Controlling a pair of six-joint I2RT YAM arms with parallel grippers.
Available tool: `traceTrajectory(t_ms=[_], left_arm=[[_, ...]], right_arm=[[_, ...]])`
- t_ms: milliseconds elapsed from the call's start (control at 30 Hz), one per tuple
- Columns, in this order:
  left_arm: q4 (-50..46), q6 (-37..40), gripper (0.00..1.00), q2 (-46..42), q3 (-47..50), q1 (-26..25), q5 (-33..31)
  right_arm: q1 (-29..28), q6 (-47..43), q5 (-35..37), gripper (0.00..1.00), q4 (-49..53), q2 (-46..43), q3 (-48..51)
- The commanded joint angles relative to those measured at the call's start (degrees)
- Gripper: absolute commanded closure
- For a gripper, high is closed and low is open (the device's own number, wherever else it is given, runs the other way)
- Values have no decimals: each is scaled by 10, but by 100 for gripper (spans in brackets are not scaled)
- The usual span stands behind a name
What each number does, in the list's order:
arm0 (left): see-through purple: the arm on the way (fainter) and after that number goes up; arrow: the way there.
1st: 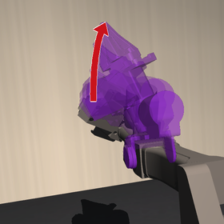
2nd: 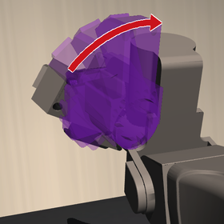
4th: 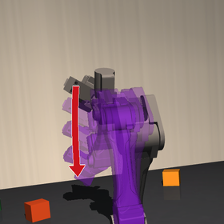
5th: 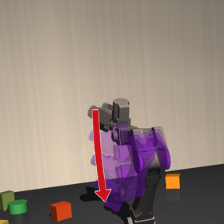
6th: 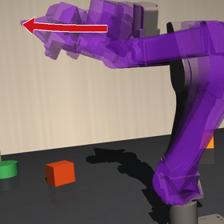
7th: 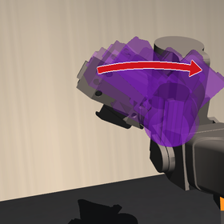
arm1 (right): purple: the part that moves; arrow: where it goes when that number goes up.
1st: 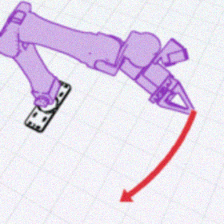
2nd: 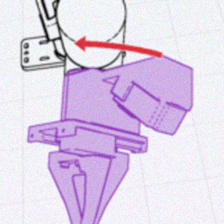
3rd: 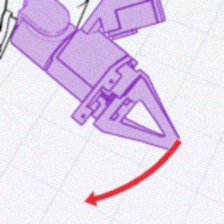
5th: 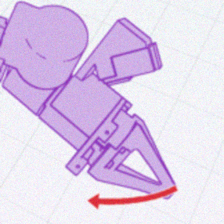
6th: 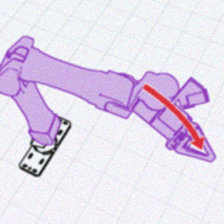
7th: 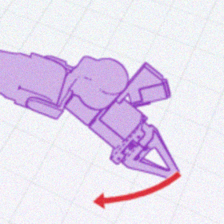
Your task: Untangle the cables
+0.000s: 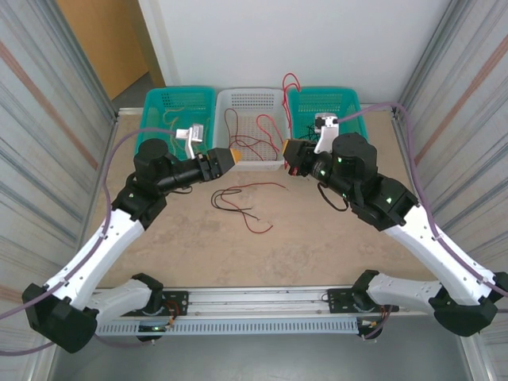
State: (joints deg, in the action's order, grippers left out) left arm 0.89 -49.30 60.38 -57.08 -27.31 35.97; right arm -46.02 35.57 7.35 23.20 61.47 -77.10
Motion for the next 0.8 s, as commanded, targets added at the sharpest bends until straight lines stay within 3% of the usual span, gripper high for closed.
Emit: traceTrajectory(t_ms=[0, 233, 367, 767], left_arm=[[60, -1, 22, 6, -4, 3, 30], [136, -26, 27, 26, -16, 3, 61], [124, -10, 31, 29, -28, 3, 51], [129, -7, 66, 57, -40, 3, 50]], right_arm=[[3, 15, -40, 100, -25, 18, -23], [-1, 27, -70, 100, -37, 48, -18], [-5, 27, -86, 100, -40, 63, -20], [-26, 18, -89, 100, -45, 69, -20]])
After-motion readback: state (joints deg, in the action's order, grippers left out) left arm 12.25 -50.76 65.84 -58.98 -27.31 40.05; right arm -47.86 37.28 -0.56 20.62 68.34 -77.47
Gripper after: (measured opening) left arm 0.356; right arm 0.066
